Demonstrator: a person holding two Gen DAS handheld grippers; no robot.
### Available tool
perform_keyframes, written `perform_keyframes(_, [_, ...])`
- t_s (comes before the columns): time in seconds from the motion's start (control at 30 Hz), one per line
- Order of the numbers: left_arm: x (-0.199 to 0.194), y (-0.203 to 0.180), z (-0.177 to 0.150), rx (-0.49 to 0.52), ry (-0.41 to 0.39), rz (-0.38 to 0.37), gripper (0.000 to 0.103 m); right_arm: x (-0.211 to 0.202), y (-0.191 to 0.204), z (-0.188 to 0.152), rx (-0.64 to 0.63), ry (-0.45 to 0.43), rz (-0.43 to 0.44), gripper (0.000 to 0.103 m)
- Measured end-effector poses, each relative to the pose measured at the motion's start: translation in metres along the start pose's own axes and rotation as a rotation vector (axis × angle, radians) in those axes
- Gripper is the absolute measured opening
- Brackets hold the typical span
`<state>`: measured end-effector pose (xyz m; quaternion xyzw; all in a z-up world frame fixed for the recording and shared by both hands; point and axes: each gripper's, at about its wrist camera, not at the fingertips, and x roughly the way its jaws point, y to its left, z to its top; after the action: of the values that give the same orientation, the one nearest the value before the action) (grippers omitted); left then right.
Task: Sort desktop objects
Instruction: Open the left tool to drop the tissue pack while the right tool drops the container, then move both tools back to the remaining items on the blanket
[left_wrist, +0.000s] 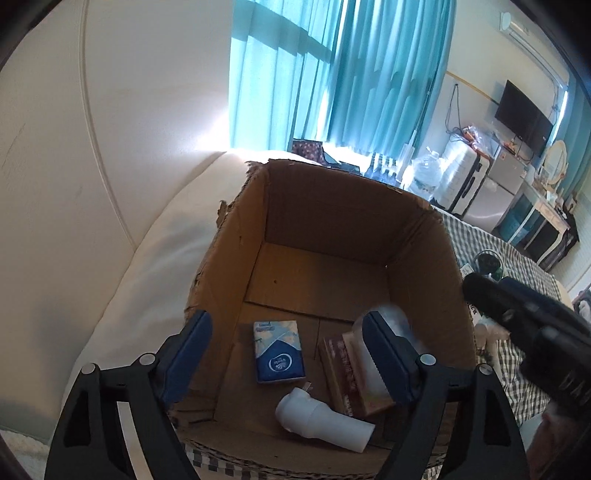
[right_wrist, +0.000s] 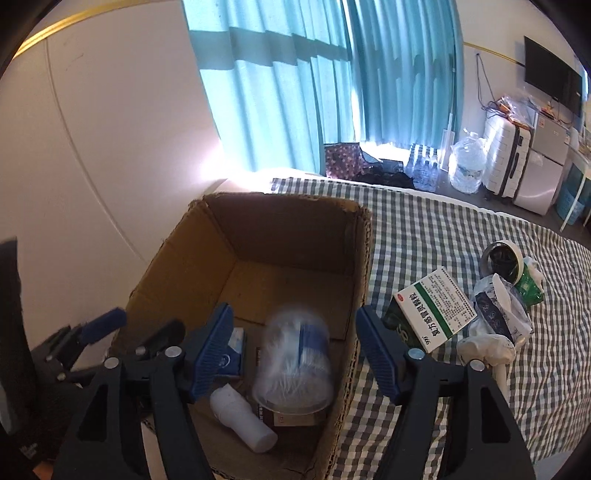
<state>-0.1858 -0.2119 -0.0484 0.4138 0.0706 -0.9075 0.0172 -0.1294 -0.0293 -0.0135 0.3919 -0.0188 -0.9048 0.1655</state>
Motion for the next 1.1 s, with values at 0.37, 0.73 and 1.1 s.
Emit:
perform_keyframes(0.37, [-0.033, -0.059, -0.018, 0.150, -0.033, -0.101, 0.097, -0.075, -0.091, 0.013, 0.064, -0.092, -0.172, 0.070])
perform_keyframes(0.73, [-0.053, -0.149, -0.058, 0.258, 0.002, -0.140, 0.098, -0.144, -0.198, -0.033, 0.090, -0.089, -0.280, 0.073])
perform_keyframes(1.1, [0.001, -0.228, -0.058, 0.039, 0.099, -0.080, 0.098, -0.082, -0.246, -0.090, 0.031, -0.056, -0.131, 0.073])
